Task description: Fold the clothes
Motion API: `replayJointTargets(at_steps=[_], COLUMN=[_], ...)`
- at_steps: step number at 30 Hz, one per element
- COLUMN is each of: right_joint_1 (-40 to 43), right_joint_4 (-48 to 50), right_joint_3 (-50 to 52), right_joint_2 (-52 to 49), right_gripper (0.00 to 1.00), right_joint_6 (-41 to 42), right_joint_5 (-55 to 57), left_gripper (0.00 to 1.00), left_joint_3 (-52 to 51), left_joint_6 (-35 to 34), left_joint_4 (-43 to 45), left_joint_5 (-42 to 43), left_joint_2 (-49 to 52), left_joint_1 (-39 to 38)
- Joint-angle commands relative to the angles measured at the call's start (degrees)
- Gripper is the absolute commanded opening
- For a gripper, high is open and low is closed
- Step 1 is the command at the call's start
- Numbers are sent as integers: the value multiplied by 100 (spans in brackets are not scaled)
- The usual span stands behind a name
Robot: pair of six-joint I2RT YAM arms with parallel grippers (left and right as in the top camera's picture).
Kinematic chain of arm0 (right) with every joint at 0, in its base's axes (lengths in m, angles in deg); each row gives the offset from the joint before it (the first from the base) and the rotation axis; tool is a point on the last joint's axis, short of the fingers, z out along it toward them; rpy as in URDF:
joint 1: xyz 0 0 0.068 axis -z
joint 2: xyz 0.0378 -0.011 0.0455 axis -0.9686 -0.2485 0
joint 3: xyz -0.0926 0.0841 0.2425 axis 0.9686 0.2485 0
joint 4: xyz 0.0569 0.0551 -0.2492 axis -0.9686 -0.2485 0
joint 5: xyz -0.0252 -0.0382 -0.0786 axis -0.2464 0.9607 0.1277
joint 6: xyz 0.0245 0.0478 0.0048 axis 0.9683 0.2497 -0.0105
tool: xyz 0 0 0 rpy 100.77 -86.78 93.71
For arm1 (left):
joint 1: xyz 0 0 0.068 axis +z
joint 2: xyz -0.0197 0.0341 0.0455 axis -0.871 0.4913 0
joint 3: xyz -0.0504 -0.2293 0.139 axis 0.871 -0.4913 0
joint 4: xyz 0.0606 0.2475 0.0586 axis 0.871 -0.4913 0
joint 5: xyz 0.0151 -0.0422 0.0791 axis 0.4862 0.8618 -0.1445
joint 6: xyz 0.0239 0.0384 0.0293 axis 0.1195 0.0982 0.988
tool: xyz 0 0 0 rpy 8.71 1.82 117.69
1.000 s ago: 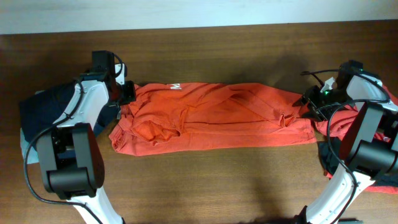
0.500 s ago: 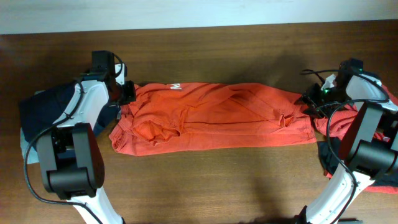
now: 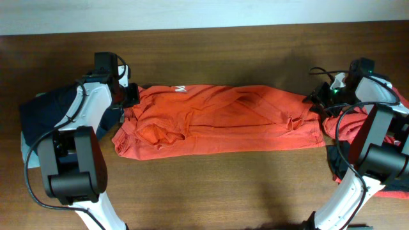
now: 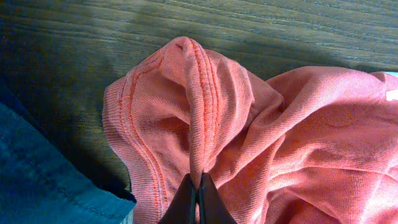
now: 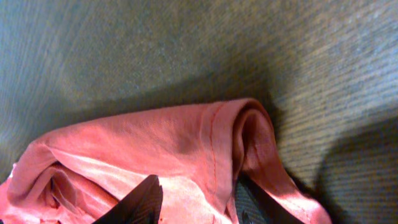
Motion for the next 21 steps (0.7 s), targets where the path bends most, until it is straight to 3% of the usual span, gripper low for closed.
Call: replayJointTargets(at_steps=[1,7,11,21], right_joint_1=[-35,-35,-35,-37], right_joint_4=[63,-11,-385,-63], right_joint_3=[-87,-87,-85,188], right_joint_2=[-98,-98,-98,-107], right_gripper=[43,42,43,43], right_joint_6=[-48,-190,-195,-304], right_joint_5=[-118,-52,686,280], left_gripper=[0,0,0,0], left_joint_3=[90,90,90,90], left_joint_6=[-52,-52,-50,-50], left_joint_4=[9,11,4,2], left_joint_5=[83,83,83,83], left_joint_2=[46,46,46,46], left_joint_1=[-9,-9,-9,-9])
